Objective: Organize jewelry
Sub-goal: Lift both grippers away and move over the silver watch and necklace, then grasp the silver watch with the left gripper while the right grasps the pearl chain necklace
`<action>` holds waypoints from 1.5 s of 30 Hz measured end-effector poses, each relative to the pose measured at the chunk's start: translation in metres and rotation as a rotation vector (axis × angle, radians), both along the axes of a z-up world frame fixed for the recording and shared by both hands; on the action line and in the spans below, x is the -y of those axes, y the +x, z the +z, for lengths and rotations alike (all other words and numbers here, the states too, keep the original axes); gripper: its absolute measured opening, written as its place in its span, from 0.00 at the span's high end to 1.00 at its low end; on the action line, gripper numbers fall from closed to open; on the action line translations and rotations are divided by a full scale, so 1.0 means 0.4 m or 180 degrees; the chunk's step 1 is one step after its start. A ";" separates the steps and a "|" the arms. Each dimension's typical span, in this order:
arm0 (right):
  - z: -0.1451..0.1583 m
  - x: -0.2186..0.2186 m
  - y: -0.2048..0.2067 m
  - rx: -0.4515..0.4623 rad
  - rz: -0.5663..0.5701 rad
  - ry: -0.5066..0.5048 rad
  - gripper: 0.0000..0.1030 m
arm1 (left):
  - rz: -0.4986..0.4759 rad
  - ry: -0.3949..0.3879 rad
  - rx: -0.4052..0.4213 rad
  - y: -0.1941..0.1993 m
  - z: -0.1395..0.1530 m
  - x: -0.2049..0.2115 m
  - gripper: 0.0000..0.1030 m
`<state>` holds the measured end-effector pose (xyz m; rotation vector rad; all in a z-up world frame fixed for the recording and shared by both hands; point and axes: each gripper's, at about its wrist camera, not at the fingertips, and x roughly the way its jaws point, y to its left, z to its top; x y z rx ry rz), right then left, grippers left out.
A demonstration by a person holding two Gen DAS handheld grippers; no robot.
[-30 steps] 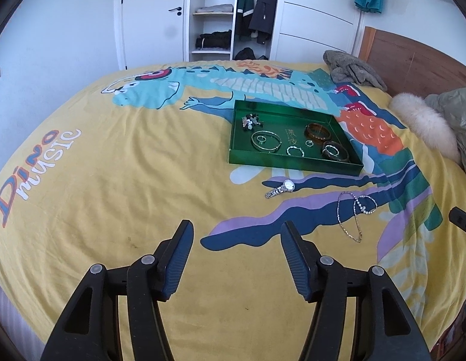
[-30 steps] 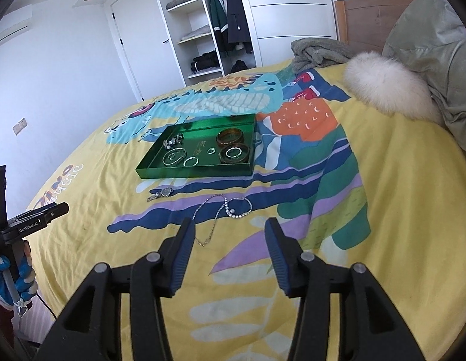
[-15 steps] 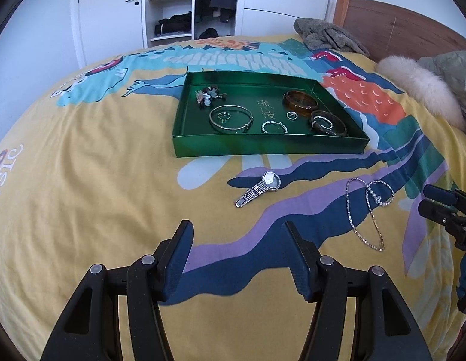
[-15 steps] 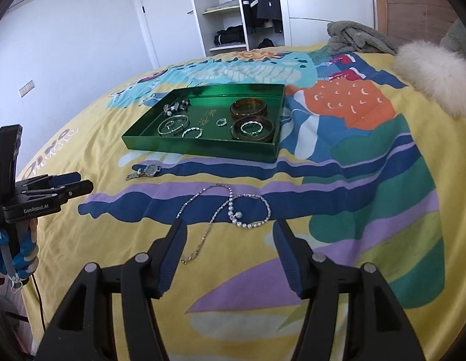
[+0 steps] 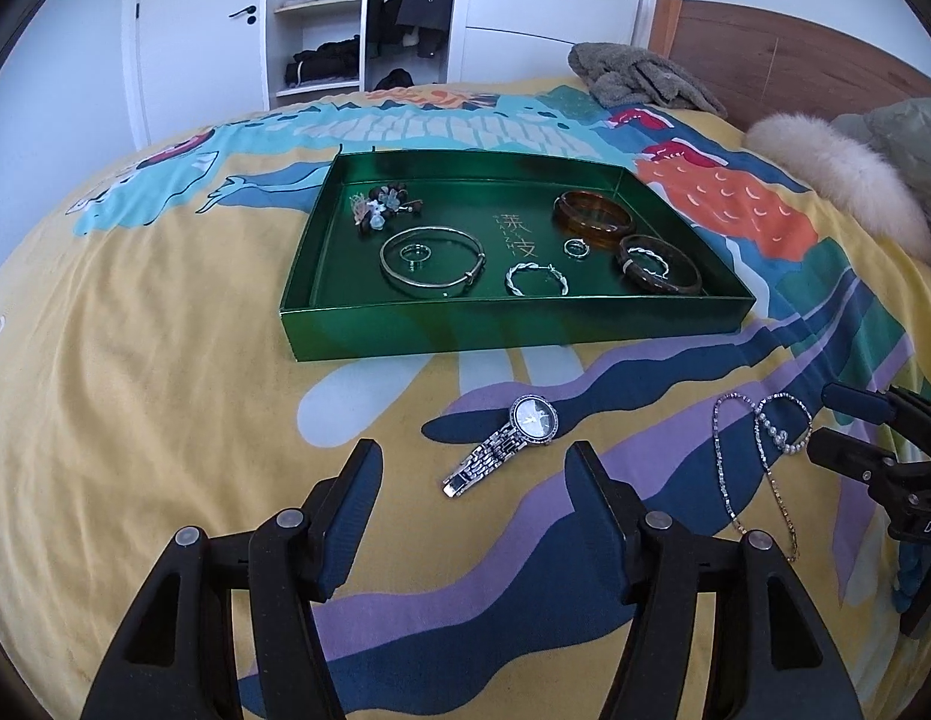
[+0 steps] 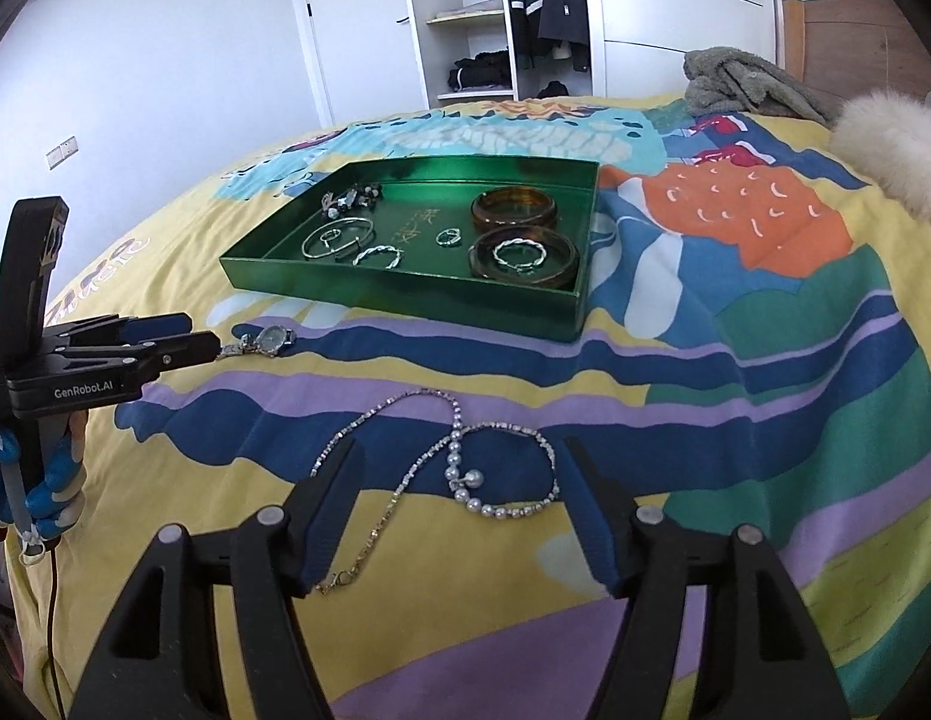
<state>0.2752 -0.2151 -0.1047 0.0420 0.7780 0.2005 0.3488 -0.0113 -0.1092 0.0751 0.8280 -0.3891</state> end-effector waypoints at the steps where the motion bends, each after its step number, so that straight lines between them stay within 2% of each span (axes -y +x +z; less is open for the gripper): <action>1: 0.000 -0.001 0.001 0.0013 0.0002 0.0018 0.37 | -0.0019 0.0021 0.0012 0.002 -0.002 0.005 0.39; 12: -0.022 0.004 0.032 -0.0023 -0.0038 0.0023 0.35 | -0.0158 0.0351 0.0137 0.031 -0.034 0.078 0.39; 24: -0.059 0.005 0.060 -0.0163 -0.0042 0.0011 0.34 | -0.0196 0.0463 0.0137 0.052 -0.058 0.101 0.39; 45: -0.078 -0.024 0.064 -0.0182 0.0129 -0.0035 0.32 | -0.0142 0.0572 0.0148 0.057 -0.080 0.111 0.39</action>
